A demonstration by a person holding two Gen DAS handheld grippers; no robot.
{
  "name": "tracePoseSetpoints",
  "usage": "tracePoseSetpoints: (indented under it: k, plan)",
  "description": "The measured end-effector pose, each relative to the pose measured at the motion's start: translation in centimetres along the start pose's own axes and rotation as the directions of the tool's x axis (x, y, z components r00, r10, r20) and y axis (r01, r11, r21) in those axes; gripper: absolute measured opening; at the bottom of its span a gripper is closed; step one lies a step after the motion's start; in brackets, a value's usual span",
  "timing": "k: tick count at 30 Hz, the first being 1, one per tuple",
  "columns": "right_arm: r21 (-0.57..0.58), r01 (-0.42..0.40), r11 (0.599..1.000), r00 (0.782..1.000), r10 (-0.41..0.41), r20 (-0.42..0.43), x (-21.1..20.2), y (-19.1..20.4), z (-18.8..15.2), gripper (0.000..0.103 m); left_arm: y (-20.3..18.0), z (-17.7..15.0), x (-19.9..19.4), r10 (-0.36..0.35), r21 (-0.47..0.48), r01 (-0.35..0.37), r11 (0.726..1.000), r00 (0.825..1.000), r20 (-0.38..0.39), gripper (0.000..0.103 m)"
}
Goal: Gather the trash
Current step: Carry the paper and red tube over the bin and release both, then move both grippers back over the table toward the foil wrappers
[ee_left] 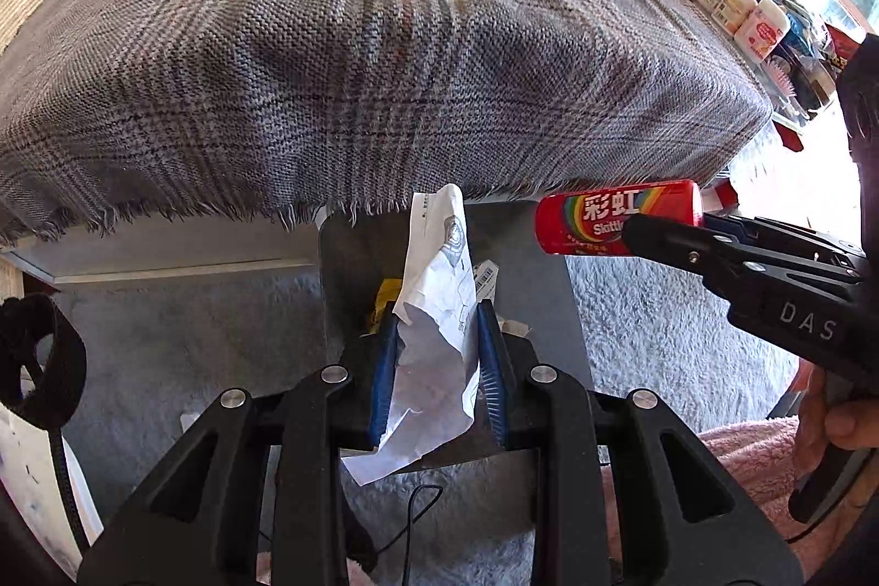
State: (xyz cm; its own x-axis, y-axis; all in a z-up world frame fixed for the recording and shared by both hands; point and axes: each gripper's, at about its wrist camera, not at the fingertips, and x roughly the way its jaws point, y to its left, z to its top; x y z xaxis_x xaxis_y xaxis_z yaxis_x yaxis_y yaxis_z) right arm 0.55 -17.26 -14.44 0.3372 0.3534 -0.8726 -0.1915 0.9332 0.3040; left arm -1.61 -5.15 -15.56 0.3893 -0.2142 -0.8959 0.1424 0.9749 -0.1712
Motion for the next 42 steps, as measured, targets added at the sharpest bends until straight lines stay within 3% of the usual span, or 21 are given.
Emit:
tracePoseSetpoints:
  k: [13,15,17,20,26,28,34,37,40,42]
  plan:
    - [0.005,-0.009,1.000,1.000,0.009,-0.023,1.1,0.9,0.8,0.033,0.1,0.5,1.5,-0.004,-0.016,0.003,1.000,0.999,-0.050,0.032]
    - [0.006,0.000,1.000,1.000,0.001,-0.018,1.1,1.0,0.9,0.045,0.1,0.5,1.6,0.002,-0.014,-0.003,1.000,0.999,-0.051,0.044]
    - [0.006,0.006,1.000,1.000,-0.006,-0.011,1.0,1.0,1.0,0.054,-0.1,0.4,1.6,0.016,-0.010,-0.016,1.000,0.999,-0.046,0.065]
    - [0.008,0.019,1.000,1.000,-0.019,-0.005,1.0,1.0,1.1,0.060,0.1,0.6,1.4,0.031,-0.003,-0.031,1.000,0.999,-0.036,0.078]
    - [0.014,0.059,0.998,0.997,-0.060,0.040,0.1,0.8,1.5,0.088,1.0,0.9,0.5,0.052,-0.018,-0.053,0.998,0.999,-0.014,0.095]
    - [0.016,0.060,0.998,0.997,-0.061,0.054,-0.2,0.7,1.7,0.097,1.0,1.1,0.2,0.061,-0.022,-0.061,0.998,0.998,-0.005,0.095]
    - [0.070,-0.037,0.997,0.993,0.029,0.114,-2.0,-0.1,3.0,0.098,0.7,2.6,-1.6,0.034,-0.034,-0.033,0.999,0.998,0.046,0.095]
    - [0.079,-0.073,0.994,0.981,0.058,0.185,-4.6,-0.4,4.6,0.100,1.0,4.2,-3.3,0.024,-0.038,-0.021,0.999,0.997,0.076,0.095]
    - [0.077,-0.064,0.995,0.972,0.045,0.230,-6.8,-0.6,6.7,0.100,1.1,6.3,-5.1,0.018,-0.031,-0.015,0.999,0.995,0.102,0.095]
    - [0.062,-0.024,0.998,0.967,0.007,0.253,-8.2,-0.7,8.6,0.100,1.3,8.2,-6.7,0.060,-0.002,-0.060,0.998,0.987,0.148,0.095]
